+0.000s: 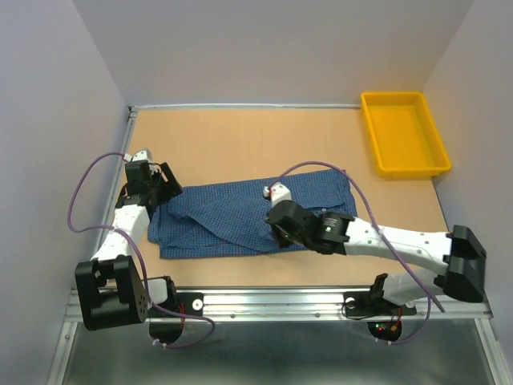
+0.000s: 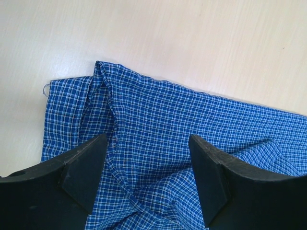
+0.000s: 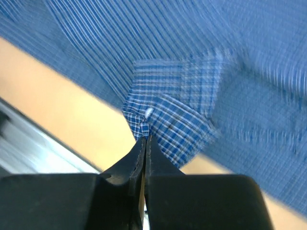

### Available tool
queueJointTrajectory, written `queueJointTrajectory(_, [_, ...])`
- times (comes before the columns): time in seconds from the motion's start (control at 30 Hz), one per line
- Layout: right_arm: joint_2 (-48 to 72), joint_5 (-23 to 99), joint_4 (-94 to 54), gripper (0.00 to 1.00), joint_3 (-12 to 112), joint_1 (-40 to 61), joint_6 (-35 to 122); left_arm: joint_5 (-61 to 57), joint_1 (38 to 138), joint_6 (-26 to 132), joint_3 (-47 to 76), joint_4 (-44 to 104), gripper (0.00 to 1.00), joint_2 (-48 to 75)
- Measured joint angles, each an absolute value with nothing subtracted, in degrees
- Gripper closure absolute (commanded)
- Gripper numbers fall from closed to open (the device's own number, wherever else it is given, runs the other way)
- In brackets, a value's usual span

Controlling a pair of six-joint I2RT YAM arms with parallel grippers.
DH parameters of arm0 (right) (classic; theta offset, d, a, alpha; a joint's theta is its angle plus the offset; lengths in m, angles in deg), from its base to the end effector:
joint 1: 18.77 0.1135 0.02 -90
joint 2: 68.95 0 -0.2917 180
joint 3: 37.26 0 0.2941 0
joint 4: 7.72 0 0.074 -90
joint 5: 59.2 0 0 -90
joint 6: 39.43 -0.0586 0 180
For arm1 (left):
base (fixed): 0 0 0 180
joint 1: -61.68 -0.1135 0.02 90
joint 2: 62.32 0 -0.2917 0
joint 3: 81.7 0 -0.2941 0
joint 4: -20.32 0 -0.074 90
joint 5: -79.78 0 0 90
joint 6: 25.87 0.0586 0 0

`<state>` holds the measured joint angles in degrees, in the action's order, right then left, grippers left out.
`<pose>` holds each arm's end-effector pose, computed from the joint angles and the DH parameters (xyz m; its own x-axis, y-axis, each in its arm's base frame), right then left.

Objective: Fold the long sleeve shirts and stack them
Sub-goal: Fold the shirt

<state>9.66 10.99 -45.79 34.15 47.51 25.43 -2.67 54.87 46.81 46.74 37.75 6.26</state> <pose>0.1570 0.3079 0.2709 -0.5839 -0.3353 -0.7394 -0.5715 0.8166 0.0810 0.3024 0.0284 0.2242 -0.5333 -0.3609 -0.7651 -0.1767 0.9320 -0.3165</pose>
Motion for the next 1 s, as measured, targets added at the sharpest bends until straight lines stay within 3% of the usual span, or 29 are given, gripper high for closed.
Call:
queueJointTrajectory(0.23, [-10.3, 13.5, -55.6, 0.93, 21.6, 47.3, 13.6, -2.7, 54.9, 45.1, 46.7, 37.7, 0.20, 6.2])
queueJointTrajectory(0.37, [-18.8, 15.7, -59.9, 0.50, 18.5, 47.3, 8.0, -2.7, 54.9, 44.0, 45.9, 37.9, 0.20, 6.4])
queueJointTrajectory(0.47, [-21.0, 16.7, -63.2, 0.41, 17.3, 47.3, 5.6, -2.2, 54.9, 43.4, 44.6, 37.9, 0.20, 7.2])
queueJointTrajectory(0.63, [-20.0, 14.4, -65.9, 0.41, 18.2, 47.3, 3.7, -1.3, 54.9, 42.9, 44.3, 37.7, 0.20, 9.0])
queueJointTrajectory(0.77, [-12.4, 10.2, -66.8, 0.44, 24.1, 45.2, 4.7, -0.9, 54.9, 42.6, 44.3, 37.8, 0.20, 11.7])
queueJointTrajectory(1.0, [1.5, 14.2, -55.4, 0.45, 30.2, 23.6, 13.0, 0.5, 54.9, 42.4, 43.2, 37.8, 0.21, 14.1])
